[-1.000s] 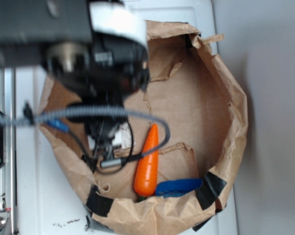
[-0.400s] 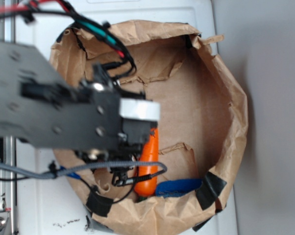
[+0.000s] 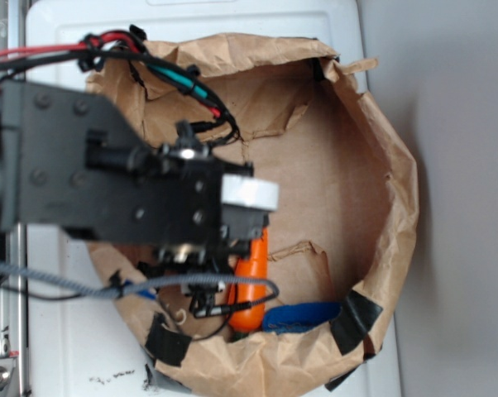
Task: Grab the white paper.
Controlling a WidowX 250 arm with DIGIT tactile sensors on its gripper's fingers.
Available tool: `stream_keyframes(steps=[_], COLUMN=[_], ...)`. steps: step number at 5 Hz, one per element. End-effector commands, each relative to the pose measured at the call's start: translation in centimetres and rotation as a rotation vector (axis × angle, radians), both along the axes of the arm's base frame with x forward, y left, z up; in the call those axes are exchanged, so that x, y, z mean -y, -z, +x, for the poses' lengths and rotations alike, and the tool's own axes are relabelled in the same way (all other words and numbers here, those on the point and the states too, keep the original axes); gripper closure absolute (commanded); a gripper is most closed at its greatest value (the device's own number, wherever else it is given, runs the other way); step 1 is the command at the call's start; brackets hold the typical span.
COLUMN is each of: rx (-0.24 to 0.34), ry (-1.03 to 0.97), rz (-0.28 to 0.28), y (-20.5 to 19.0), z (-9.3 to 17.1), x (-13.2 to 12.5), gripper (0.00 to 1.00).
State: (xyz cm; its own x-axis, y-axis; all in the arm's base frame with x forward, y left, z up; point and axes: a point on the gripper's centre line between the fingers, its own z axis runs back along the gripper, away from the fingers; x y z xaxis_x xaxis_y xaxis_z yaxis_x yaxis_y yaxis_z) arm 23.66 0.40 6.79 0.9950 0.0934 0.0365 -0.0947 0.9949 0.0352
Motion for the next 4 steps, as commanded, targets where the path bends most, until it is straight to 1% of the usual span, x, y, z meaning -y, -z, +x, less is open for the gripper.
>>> stream_keyframes(steps=[1,2,3,4], rx=[-0.018,-0.017,-0.019,0.003], ry=[0.101,0.126,0.155,0.121], rz=[-0.017,-0.033,-0.069,-0.060], y=[-0.9,-0.2,1.2,2.5], z=[-0.7,-1.4,-1.3,-1.1], x=[-1.1,-1.5,-1.3,-1.3], gripper=[0.00,0.00,0.00,1.00])
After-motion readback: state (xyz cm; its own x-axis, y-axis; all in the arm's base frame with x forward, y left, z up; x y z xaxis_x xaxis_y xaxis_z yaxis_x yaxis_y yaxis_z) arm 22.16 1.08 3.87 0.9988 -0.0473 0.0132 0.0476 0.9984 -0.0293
